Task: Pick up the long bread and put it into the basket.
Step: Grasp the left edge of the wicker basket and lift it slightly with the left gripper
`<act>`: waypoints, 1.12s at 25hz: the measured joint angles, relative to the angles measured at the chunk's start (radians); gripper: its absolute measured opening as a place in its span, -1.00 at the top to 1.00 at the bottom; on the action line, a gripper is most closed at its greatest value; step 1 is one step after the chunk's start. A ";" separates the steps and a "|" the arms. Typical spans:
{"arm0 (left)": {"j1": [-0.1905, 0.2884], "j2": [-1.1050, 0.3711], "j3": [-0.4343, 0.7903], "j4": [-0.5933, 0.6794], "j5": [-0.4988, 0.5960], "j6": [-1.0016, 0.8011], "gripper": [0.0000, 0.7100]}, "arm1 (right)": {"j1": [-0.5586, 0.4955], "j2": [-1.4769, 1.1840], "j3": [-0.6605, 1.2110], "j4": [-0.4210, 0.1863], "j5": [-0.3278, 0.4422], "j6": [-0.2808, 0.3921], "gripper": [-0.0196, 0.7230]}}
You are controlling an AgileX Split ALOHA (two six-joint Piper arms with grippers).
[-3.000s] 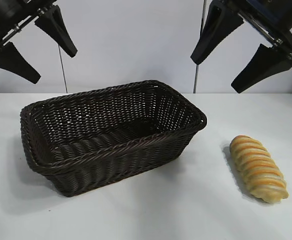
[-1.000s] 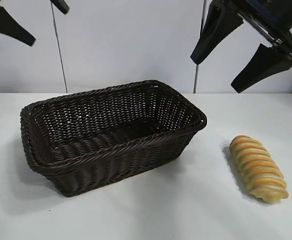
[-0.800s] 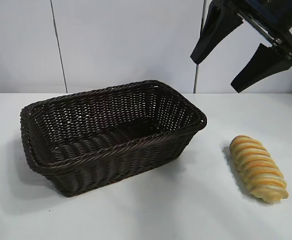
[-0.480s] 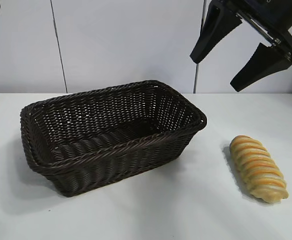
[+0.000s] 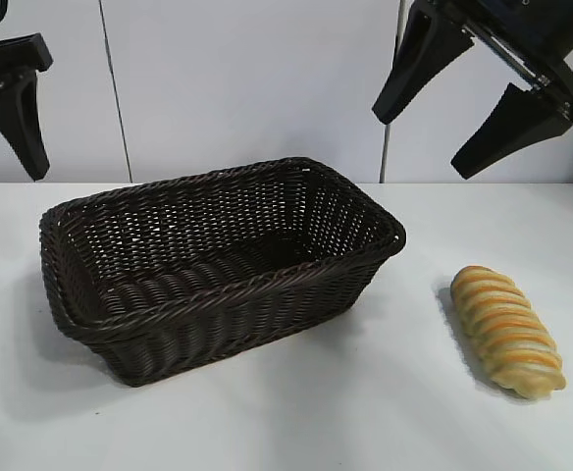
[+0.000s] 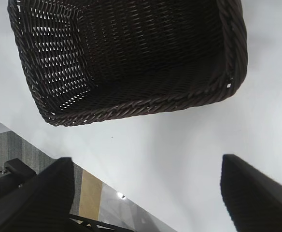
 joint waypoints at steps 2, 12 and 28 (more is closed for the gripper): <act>0.000 0.022 0.000 0.000 0.000 -0.003 -0.61 | 0.000 0.000 0.000 0.000 0.000 0.000 -0.58; -0.020 0.198 0.003 -0.086 -0.050 0.012 -0.61 | 0.000 0.000 0.000 0.000 0.000 0.000 -0.58; -0.043 0.276 0.047 -0.128 -0.171 0.017 -0.15 | 0.000 0.000 0.000 0.000 -0.014 0.000 -0.58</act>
